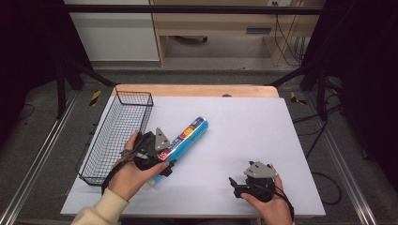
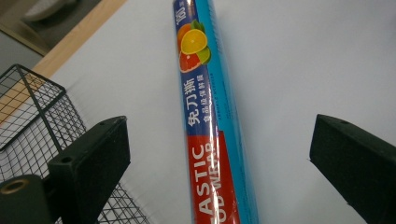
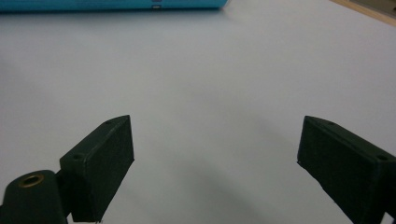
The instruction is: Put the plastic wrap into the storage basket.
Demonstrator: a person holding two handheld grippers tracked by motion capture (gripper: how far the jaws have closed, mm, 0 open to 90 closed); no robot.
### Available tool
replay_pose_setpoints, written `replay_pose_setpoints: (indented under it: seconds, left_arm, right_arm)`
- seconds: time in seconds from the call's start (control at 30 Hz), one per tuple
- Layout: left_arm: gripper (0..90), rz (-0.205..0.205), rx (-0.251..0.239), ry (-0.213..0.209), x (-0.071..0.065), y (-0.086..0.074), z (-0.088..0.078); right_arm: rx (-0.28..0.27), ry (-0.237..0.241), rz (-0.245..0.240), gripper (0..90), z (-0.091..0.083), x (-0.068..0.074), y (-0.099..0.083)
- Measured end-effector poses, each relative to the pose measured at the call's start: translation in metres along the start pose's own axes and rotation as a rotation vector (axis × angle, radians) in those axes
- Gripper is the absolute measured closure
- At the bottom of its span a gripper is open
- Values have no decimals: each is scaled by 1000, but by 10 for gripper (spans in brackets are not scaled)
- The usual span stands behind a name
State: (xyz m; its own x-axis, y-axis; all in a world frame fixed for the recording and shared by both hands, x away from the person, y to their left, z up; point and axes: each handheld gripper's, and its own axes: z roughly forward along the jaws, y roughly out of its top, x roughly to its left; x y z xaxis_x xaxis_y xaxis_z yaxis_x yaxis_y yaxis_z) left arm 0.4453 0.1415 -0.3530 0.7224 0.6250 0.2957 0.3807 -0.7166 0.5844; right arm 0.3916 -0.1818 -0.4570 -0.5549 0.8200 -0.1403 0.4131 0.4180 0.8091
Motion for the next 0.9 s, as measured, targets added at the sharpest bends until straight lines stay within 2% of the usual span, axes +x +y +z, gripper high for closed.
replay_pose_setpoints:
  seconds: [0.1,0.13,0.2,0.3,0.5,0.57,0.8,0.87,0.9]
  left_arm:
    - [52,34,47,14,4,11,4]
    - [51,36,70,12,7,15,7]
    - [51,36,79,10,10,19,11]
    - [51,40,135,5,16,27,19]
    - [51,41,193,8,23,37,35]
    - [51,27,209,12,25,39,40]
    - [53,-45,269,-41,28,41,57]
    - [58,-46,281,-37,28,42,61]
    - [63,-31,296,-35,29,43,63]
  right_arm:
    - [-3,9,-12,107,-2,3,0]
    - [-4,14,-14,106,-3,3,0]
    - [-5,20,-25,105,-2,4,1]
    - [9,28,-35,102,1,7,0]
    - [5,28,-23,101,0,7,0]
    - [11,28,-26,101,1,6,0]
    - [15,38,-36,101,2,8,0]
    - [19,44,-28,101,2,9,0]
    - [16,42,-34,101,2,8,0]
